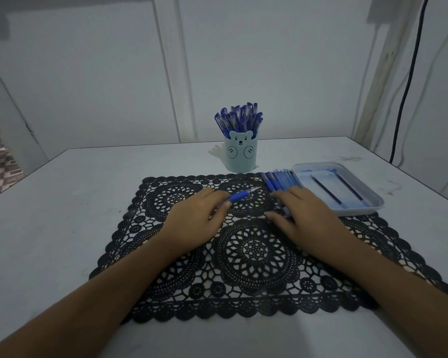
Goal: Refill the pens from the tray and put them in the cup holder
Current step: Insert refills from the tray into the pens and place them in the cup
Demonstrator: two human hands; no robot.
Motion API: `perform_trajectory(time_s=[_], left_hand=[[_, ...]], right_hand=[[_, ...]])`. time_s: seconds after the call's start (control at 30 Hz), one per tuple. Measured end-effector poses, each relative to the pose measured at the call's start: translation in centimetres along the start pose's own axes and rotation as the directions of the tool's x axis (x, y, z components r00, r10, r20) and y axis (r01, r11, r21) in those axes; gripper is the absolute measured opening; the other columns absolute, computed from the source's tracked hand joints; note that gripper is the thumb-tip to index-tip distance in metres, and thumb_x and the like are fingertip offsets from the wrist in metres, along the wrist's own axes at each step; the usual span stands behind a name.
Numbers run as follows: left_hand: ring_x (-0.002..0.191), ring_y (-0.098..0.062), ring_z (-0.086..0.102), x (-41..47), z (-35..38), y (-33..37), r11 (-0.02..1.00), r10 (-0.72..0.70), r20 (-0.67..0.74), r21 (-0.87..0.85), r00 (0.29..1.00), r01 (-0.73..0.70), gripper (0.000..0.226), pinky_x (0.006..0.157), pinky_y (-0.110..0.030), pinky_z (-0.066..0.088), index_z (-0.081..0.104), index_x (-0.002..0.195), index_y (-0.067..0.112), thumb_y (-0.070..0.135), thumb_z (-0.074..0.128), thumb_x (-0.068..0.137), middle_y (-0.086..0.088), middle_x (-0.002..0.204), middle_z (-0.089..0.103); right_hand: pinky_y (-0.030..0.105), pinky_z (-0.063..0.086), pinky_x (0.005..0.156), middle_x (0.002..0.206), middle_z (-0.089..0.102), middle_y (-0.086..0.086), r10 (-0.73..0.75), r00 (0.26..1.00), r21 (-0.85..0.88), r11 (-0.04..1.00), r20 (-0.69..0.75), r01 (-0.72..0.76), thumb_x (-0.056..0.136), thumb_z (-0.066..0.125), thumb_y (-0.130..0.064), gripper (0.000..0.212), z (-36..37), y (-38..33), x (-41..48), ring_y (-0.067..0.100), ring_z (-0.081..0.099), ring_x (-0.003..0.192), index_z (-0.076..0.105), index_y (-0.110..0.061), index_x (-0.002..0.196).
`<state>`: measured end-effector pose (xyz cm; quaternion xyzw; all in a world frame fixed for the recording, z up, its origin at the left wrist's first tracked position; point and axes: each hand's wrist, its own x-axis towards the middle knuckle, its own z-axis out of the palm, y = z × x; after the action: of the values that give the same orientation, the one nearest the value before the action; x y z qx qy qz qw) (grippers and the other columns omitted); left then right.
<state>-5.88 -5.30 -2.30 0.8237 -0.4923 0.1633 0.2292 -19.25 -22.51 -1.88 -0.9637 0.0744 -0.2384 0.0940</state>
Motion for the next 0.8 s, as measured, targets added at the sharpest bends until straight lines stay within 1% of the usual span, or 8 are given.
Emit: perform_trajectory(time_s=[0.07,0.13,0.27,0.4,0.53,0.6,0.7,0.8], left_hand=[[0.068,-0.005,0.048,0.0,-0.1,0.3,0.999,0.031,-0.016,-0.022,0.999,-0.031,0.042,0.053,-0.012,0.032,0.059,0.113,0.023,0.045,0.032,0.09,0.015,0.084,0.049],[0.064,-0.004,0.048,-0.2,-0.1,0.9,0.995,0.091,-0.009,-0.033,0.996,-0.091,0.045,0.05,-0.012,0.032,0.06,0.11,0.022,0.046,0.029,0.089,0.015,0.081,0.049],[0.062,-0.003,0.048,-0.5,-0.2,1.7,0.985,0.17,0.024,-0.031,0.985,-0.169,0.039,0.047,-0.013,0.034,0.061,0.11,0.023,0.041,0.033,0.09,0.013,0.079,0.053],[0.065,-0.005,0.048,-0.3,-0.6,1.6,0.981,0.179,0.09,-0.094,0.98,-0.17,0.041,0.053,-0.016,0.037,0.059,0.111,0.026,0.043,0.029,0.09,0.012,0.076,0.058],[0.065,-0.007,0.049,-0.1,-0.6,1.4,0.979,0.141,0.166,-0.168,0.976,-0.113,0.037,0.05,-0.017,0.031,0.059,0.109,0.024,0.038,0.031,0.09,0.012,0.064,0.052],[0.067,-0.008,0.05,-0.2,-0.5,1.4,0.979,0.142,0.165,-0.167,0.976,-0.114,0.036,0.051,-0.017,0.033,0.059,0.108,0.024,0.038,0.031,0.09,0.012,0.065,0.053],[0.066,-0.009,0.049,-0.3,-0.5,1.5,0.98,0.161,0.178,-0.144,0.971,-0.136,0.037,0.056,-0.023,0.04,0.06,0.109,0.022,0.038,0.032,0.091,0.009,0.073,0.058],[0.069,-0.007,0.05,-0.4,-0.5,1.5,0.98,0.17,0.176,-0.132,0.97,-0.148,0.042,0.058,-0.027,0.043,0.059,0.11,0.023,0.043,0.028,0.09,0.009,0.077,0.061]], right_hand=[[0.025,0.039,0.081,0.096,0.056,-0.004,0.086,0.994,0.107,0.991,-0.07,-0.078,0.092,0.039,-0.044,0.036,-0.4,-0.4,0.1,0.01,0.05,0.091,0.06,-0.018,0.105],[0.024,0.038,0.066,0.075,0.056,-0.004,0.183,0.98,0.273,0.949,-0.072,-0.157,0.092,0.033,-0.047,0.043,-0.8,-0.8,0.2,0.009,0.051,0.072,0.059,-0.015,0.081],[0.013,0.035,0.052,0.055,0.051,-0.003,0.259,0.966,0.443,0.867,-0.009,-0.228,0.093,0.039,-0.043,0.047,-1.2,-0.9,0.2,0.001,0.046,0.051,0.058,-0.011,0.064],[0.013,0.034,0.051,0.058,0.05,-0.007,0.186,0.98,0.495,0.846,0.072,-0.197,0.092,0.047,-0.035,0.03,-1.4,-0.7,0.3,-0.002,0.044,0.052,0.053,-0.022,0.065],[0.013,0.039,0.059,0.072,0.054,-0.011,0.142,0.983,0.521,0.833,0.12,-0.184,0.087,0.055,-0.034,0.006,-1.4,-0.7,0.0,-0.002,0.048,0.063,0.051,-0.031,0.083],[0.01,0.039,0.058,0.073,0.056,-0.01,0.161,0.981,0.534,0.822,0.112,-0.196,0.087,0.051,-0.042,0.012,-1.4,-0.9,0.0,-0.006,0.049,0.064,0.052,-0.03,0.083],[0.013,0.034,0.051,0.057,0.051,-0.008,0.165,0.981,0.474,0.859,0.1,-0.193,0.088,0.042,-0.049,0.035,-1.5,-0.7,0.2,-0.002,0.046,0.052,0.052,-0.027,0.062],[0.012,0.037,0.055,0.071,0.057,-0.009,0.112,0.982,0.472,0.864,0.155,-0.173,0.086,0.058,-0.035,0.008,-1.8,-0.4,0.1,-0.001,0.049,0.061,0.057,-0.031,0.079]])
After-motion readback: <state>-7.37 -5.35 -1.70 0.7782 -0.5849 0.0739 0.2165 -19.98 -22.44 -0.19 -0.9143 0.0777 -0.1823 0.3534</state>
